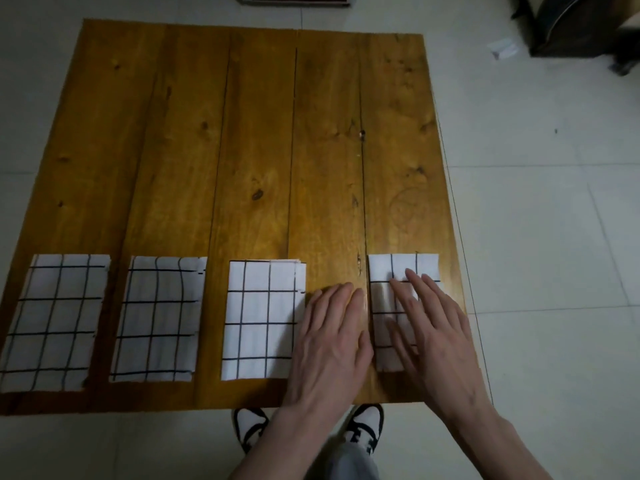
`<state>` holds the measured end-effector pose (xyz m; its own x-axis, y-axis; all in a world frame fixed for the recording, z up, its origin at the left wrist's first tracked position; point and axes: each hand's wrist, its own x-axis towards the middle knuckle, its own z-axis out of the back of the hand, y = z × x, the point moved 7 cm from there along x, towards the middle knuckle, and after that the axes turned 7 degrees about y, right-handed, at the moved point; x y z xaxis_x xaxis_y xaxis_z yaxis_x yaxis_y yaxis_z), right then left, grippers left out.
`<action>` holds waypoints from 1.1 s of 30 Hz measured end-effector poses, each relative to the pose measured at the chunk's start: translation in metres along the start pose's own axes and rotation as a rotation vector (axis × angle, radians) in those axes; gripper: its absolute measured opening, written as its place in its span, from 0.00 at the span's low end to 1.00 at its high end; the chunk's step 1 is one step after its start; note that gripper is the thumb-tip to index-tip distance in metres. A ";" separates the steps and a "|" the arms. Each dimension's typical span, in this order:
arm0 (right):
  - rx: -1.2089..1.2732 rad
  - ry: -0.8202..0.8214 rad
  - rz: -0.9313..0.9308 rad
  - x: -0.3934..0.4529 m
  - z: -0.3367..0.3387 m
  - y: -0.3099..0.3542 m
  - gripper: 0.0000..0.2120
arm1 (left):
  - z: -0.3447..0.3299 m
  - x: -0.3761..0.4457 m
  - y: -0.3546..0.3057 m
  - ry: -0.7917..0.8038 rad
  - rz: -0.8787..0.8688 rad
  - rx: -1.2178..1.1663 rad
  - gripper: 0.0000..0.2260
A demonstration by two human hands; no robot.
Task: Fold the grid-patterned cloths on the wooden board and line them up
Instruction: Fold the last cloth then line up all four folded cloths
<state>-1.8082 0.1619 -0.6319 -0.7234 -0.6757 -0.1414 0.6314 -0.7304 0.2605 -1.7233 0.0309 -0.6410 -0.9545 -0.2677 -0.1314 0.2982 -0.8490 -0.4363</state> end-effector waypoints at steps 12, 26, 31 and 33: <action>0.037 0.017 -0.019 -0.012 -0.020 -0.037 0.26 | -0.044 0.003 -0.031 0.086 0.012 0.171 0.28; 0.014 0.019 -0.026 -0.005 -0.028 0.002 0.26 | -0.029 -0.013 0.003 0.047 0.049 0.218 0.26; 0.020 0.010 -0.030 -0.006 -0.033 0.011 0.26 | -0.026 -0.018 0.011 0.036 0.053 0.211 0.26; 0.016 0.011 -0.034 -0.008 -0.034 0.013 0.26 | -0.027 -0.020 0.011 0.031 0.056 0.218 0.27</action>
<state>-1.7848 0.1547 -0.6603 -0.7410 -0.6520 -0.1607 0.6021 -0.7511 0.2708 -1.7009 0.0393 -0.6666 -0.9352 -0.3058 -0.1787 0.3414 -0.9125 -0.2252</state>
